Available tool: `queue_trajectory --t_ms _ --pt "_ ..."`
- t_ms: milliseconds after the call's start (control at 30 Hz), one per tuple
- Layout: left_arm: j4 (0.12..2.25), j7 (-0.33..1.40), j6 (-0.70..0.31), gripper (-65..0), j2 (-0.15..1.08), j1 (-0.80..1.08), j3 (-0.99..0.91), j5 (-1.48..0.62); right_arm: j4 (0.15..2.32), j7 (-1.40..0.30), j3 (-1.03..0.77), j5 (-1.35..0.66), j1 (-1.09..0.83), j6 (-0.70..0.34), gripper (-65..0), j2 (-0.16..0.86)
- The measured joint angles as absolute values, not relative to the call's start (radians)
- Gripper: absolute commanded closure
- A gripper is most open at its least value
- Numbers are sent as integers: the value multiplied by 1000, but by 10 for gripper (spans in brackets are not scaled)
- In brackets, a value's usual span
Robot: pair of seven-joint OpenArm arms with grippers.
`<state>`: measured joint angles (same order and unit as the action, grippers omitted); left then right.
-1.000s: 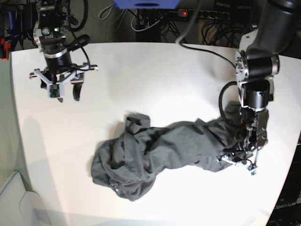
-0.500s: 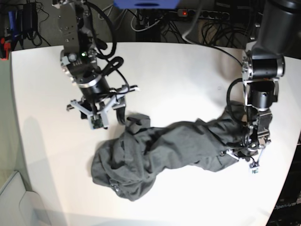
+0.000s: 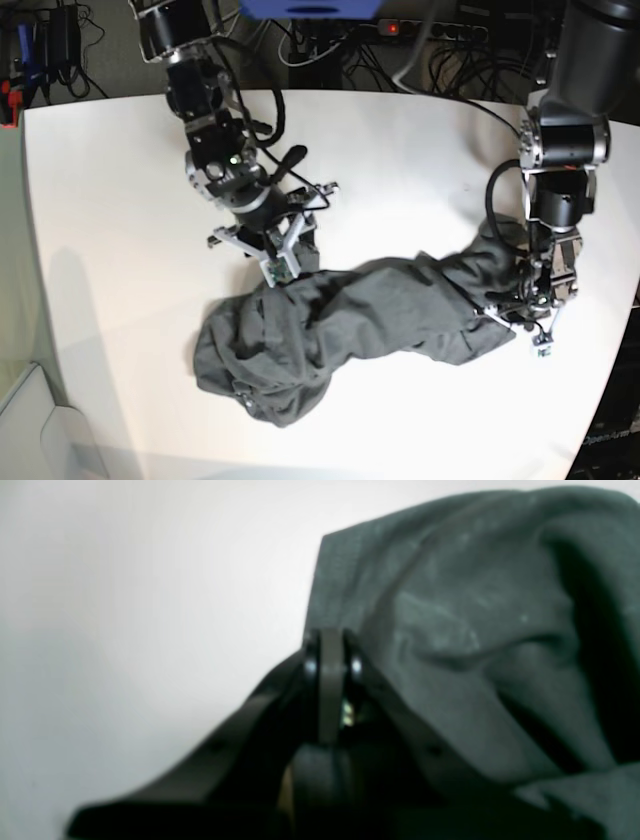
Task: Layout the t-shirt on the table in an organized manner, then fold the t-shirt properly
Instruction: 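Move the right gripper down onto the shirt's bunched end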
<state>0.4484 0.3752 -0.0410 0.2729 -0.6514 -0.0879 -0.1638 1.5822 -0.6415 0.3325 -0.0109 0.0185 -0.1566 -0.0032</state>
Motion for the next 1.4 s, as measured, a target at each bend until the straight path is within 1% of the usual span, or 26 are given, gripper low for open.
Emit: queue_trajectory --t_ms 133,167,233,367,433,500,600,667,833,933,1100,1167,1400 --pt "448 376 -41 -3 268 -651 -88 -164 1575 -620 326 -7 61 -155 -18 0" --pt "448 378 -41 -3 268 -652 -88 -164 1572 -627 327 -7 68 -156 0 1" --pt "448 377 -41 -3 268 -651 -88 -164 1570 -636 314 -12 81 -158 0 8" --pt "448 377 -45 -3 272 -651 -88 -164 1570 -640 268 -6 124 -157 -27 40" --pt "448 378 -44 -3 273 -651 -88 -163 1570 -638 266 -4 152 -157 -61 47" --pt "448 381 -44 -3 272 -649 -88 -163 1549 -628 271 -7 180 -157 -110 47" --pt "448 377 -47 -3 273 -649 -88 -164 1444 -635 271 -13 256 -158 -182 44" --pt "448 377 -45 -3 274 -651 -88 -164 1363 -626 271 -8 305 -157 -206 44" --pt "448 375 -41 -3 268 -649 -88 -160 1181 -616 270 -9 430 -158 -213 44" --pt "448 378 -41 -3 268 -651 -88 -160 1067 -540 270 -11 510 -158 -214 44" --pt "448 376 -41 -3 268 -649 -88 -161 891 -478 270 -7 586 -165 -214 44" --pt "448 376 -41 -3 268 -649 -88 -161 870 -477 270 -7 589 -202 -214 44" --pt "448 373 -37 -3 257 -650 -88 -160 870 -427 276 -7 592 -210 -214 35"
